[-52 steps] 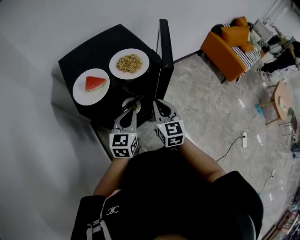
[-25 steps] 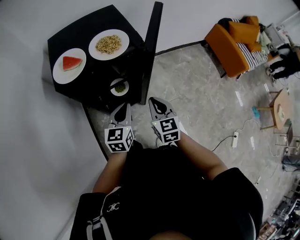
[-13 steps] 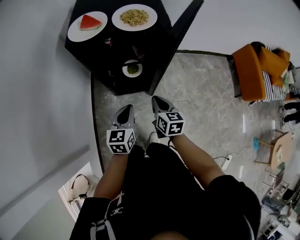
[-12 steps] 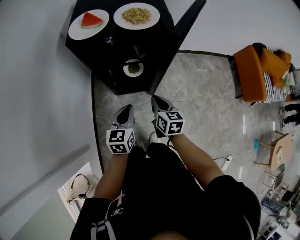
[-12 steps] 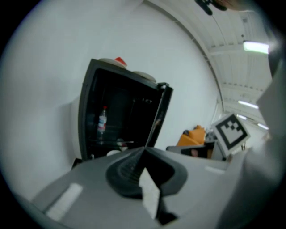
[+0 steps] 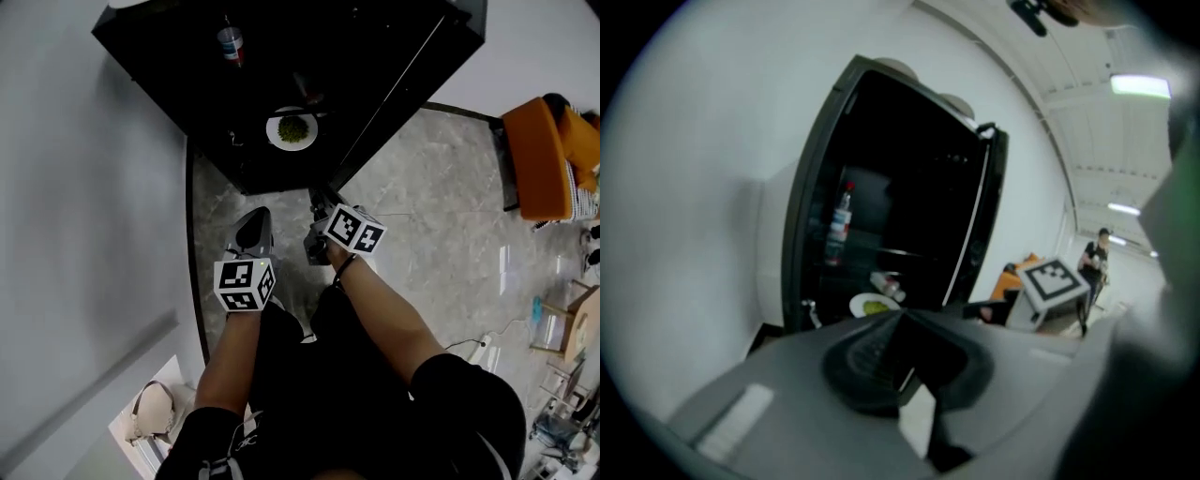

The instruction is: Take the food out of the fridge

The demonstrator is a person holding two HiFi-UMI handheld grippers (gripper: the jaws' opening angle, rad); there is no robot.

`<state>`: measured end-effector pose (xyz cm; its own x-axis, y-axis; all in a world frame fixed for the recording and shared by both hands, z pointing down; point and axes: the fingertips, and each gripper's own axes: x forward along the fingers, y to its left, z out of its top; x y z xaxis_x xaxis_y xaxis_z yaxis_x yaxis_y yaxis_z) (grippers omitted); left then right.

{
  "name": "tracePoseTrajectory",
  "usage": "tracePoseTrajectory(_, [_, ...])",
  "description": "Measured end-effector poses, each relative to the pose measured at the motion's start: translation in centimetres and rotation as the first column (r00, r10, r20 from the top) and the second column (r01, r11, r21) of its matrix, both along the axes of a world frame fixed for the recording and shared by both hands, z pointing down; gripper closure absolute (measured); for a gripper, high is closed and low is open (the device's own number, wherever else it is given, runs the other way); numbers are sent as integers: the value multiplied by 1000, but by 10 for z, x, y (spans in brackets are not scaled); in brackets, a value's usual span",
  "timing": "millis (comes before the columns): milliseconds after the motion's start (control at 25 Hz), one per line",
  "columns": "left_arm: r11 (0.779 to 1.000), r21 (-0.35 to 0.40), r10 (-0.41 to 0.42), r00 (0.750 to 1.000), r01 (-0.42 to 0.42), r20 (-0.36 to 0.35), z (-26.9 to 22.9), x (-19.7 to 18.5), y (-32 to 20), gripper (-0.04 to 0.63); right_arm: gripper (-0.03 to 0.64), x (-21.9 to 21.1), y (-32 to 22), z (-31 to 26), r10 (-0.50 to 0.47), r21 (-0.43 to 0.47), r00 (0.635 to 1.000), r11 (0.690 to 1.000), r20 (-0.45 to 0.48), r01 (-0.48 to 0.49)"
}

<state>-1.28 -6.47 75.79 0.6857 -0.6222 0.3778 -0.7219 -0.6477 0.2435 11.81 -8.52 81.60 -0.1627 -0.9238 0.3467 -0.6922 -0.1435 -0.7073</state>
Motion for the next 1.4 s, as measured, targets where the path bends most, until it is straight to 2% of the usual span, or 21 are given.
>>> tracePoseTrajectory(120, [999, 39, -16, 1000, 16, -1, 56, 0, -25, 597, 617, 8, -29, 58, 63, 36, 994, 997, 93, -66])
tracePoseTrajectory(240, [996, 82, -25, 1000, 25, -5, 111, 0, -46, 597, 606, 15, -59, 105, 112, 95, 967, 986, 227, -137])
tracePoseTrajectory(320, [994, 102, -35, 999, 36, -14, 142, 0, -54, 597, 551, 18, -78, 129, 131, 133, 930, 973, 343, -186])
tracePoseTrajectory(480, [992, 111, -62, 998, 65, -34, 181, -3, -59, 597, 522, 31, -104, 155, 170, 146, 831, 947, 529, -287])
tracePoseTrajectory(520, [992, 108, -64, 997, 68, -38, 187, -4, -58, 597, 522, 34, -108, 157, 171, 153, 819, 942, 548, -299])
tracePoseTrajectory(720, [990, 120, -64, 997, 69, -45, 185, -11, -51, 597, 523, 37, -124, 150, 165, 159, 801, 938, 576, -307])
tracePoseTrajectory(800, [990, 124, -64, 997, 69, -47, 184, -14, -50, 597, 525, 36, -132, 152, 178, 132, 775, 938, 606, -319])
tracePoseTrajectory(920, [989, 129, -60, 997, 66, -46, 183, -19, -50, 597, 586, 38, -138, 155, 201, 96, 725, 933, 658, -346])
tracePoseTrajectory(1040, [987, 147, -61, 997, 68, -48, 176, -25, -49, 597, 601, 35, -135, 156, 206, 74, 688, 932, 696, -354])
tracePoseTrajectory(1240, [983, 167, -71, 996, 79, -53, 169, -32, -51, 597, 606, 21, -110, 163, 178, 70, 680, 945, 711, -320])
tracePoseTrajectory(1400, [981, 175, -75, 995, 84, -58, 172, -34, -57, 597, 606, 10, -90, 160, 149, 67, 705, 961, 693, -270])
